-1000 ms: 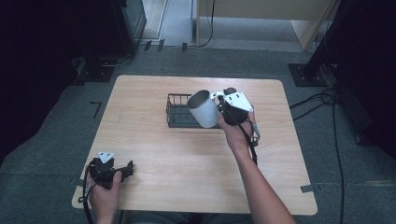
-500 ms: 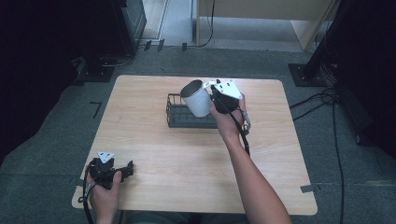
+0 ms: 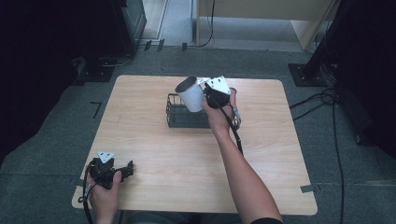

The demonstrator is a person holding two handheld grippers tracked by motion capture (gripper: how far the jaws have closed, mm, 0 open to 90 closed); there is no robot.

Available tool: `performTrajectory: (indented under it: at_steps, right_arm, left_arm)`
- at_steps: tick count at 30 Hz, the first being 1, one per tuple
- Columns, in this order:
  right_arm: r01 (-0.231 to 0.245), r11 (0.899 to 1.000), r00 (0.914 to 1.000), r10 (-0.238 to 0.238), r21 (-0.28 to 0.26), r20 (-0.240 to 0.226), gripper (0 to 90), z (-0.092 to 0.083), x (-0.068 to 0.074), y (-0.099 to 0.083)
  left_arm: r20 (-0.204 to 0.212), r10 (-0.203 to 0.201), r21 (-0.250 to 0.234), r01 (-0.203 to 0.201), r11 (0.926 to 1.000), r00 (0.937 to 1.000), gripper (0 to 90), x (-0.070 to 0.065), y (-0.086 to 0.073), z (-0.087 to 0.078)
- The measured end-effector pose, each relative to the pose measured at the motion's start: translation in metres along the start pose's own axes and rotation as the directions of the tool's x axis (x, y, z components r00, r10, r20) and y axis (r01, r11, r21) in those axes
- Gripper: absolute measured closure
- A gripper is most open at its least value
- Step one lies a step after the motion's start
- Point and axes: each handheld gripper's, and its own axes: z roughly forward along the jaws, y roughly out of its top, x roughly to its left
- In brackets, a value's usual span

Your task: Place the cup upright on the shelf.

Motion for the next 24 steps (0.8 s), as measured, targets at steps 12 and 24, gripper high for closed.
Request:
performTrajectory:
  at_steps: [12,24]
  right_arm:
    - [-0.012,1.000,0.9966,0.011,0.005,0.081,76.6,0.009,0.007,-0.018]
    - [-0.007,0.999,0.9999,0.008,0.044,-0.011,73.9,-0.006,-0.002,-0.045]
  left_arm:
    - [0.000,-0.001,0.000,0.001,1.0000,1.0000,0.0,0.000,0.000,0.000]
    - [0.000,-0.002,-0.001,0.002,1.0000,1.0000,0.0,0.000,0.000,0.000]
